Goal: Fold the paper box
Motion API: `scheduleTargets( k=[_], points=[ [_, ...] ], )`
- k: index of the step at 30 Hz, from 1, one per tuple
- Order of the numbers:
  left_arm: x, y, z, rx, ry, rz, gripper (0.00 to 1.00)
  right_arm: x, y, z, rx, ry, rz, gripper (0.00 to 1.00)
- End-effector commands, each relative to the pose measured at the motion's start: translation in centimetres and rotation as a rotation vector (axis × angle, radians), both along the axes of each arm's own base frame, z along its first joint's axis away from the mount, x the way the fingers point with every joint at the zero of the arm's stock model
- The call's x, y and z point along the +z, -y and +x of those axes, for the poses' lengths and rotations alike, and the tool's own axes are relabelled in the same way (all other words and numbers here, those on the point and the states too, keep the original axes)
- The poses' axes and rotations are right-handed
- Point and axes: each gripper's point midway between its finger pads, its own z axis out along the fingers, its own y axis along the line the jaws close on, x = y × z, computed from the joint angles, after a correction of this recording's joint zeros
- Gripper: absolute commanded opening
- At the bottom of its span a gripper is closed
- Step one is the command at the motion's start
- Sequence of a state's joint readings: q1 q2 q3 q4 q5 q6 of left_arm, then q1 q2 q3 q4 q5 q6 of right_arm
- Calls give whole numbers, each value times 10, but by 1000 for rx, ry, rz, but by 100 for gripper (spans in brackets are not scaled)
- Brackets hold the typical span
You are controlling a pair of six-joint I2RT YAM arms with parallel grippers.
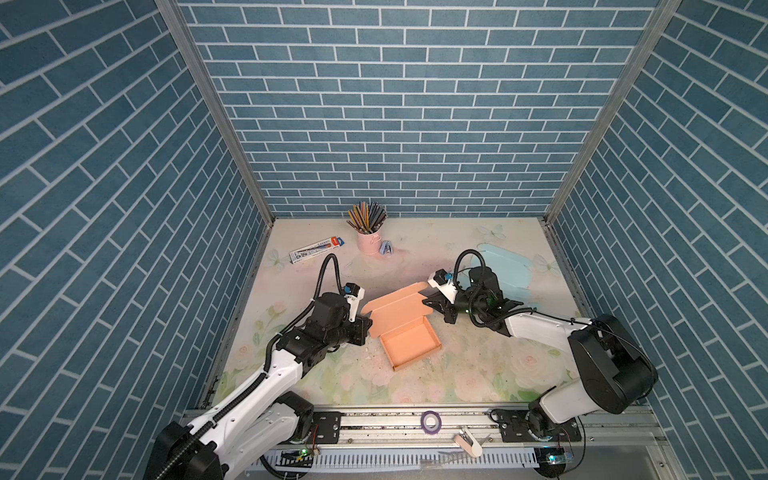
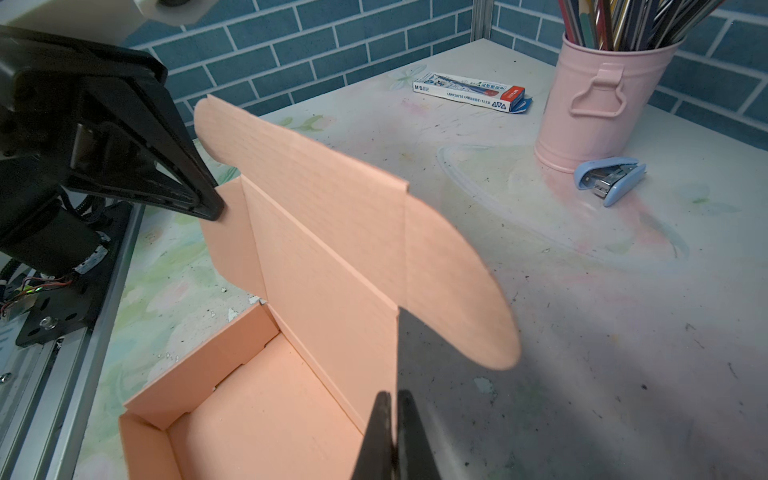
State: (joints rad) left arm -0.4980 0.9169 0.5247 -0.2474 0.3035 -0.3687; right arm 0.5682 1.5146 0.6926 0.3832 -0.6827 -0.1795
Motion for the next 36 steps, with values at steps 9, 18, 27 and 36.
scheduleTargets(
  k=[9,18,27,36],
  points=[
    [29,-11,17,71,108,38,4,10,-24,-16,28,-13,9,16],
    [38,-16,30,99,162,89,3,17,-27,10,-194,-24,-34,17],
    [35,-10,42,66,169,127,2,18,-19,25,-303,-11,-117,18],
    [35,-7,47,68,176,117,2,12,-26,25,-282,-36,-129,14]
  ],
)
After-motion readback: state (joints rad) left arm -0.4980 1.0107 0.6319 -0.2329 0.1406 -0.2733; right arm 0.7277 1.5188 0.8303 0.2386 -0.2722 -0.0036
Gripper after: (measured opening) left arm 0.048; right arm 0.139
